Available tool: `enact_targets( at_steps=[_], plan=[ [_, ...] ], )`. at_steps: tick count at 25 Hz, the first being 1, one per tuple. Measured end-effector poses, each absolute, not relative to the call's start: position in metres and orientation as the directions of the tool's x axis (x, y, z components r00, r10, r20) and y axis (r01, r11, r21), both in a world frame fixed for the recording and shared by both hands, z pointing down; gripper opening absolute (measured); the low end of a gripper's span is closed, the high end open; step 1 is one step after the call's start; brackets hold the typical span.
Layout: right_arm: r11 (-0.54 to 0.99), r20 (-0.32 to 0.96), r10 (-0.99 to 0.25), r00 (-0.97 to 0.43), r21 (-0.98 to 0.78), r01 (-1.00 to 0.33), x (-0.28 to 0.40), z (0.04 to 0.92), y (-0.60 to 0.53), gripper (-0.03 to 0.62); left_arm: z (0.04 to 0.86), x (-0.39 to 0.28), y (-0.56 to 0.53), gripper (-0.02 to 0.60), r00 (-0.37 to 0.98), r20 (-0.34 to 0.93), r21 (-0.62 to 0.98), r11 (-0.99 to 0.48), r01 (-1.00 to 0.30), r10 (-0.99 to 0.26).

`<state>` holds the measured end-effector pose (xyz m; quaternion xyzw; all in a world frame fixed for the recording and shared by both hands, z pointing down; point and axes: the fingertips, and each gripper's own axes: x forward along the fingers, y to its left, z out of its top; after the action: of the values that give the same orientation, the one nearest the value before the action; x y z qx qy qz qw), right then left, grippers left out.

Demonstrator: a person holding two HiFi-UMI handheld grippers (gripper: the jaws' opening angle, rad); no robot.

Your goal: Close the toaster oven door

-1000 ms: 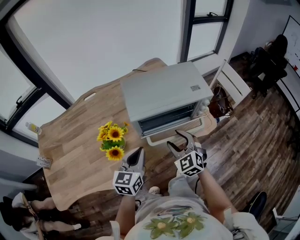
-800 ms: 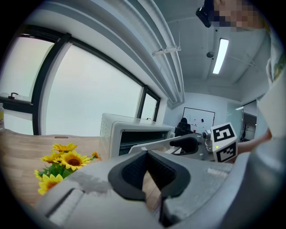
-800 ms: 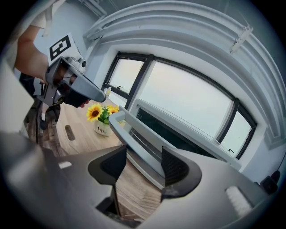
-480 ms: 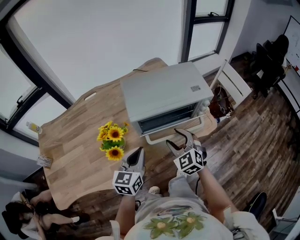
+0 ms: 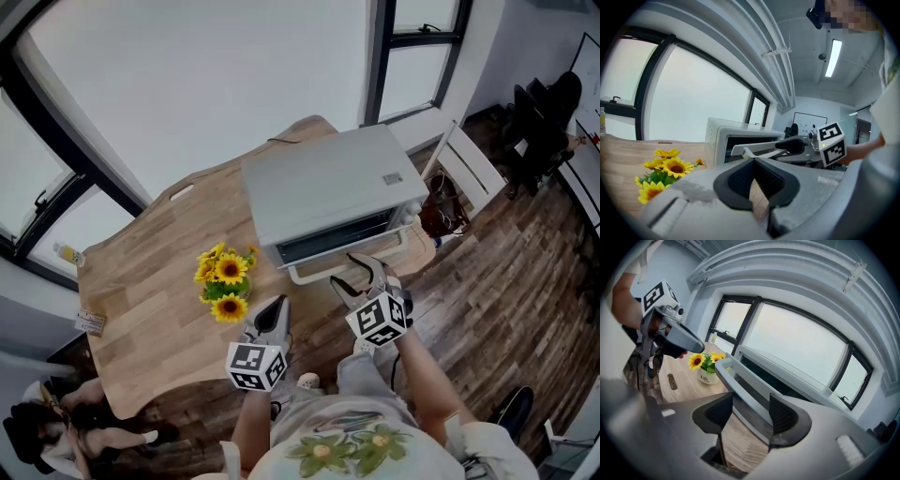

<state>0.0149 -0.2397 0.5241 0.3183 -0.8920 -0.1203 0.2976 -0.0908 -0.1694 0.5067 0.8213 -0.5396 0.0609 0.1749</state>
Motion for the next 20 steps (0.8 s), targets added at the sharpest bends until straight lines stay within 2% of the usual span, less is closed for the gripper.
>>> enact_targets(
  at_steps=[20],
  plan=[
    [0.786,0.472,-0.618,-0.629,0.383,-0.485,0.011,0.518,-0.253,0.244,0.510,-0.093,-0.174,0.003,0.396,0.294,0.228,-0.339,-0.913,-0.870]
  ],
)
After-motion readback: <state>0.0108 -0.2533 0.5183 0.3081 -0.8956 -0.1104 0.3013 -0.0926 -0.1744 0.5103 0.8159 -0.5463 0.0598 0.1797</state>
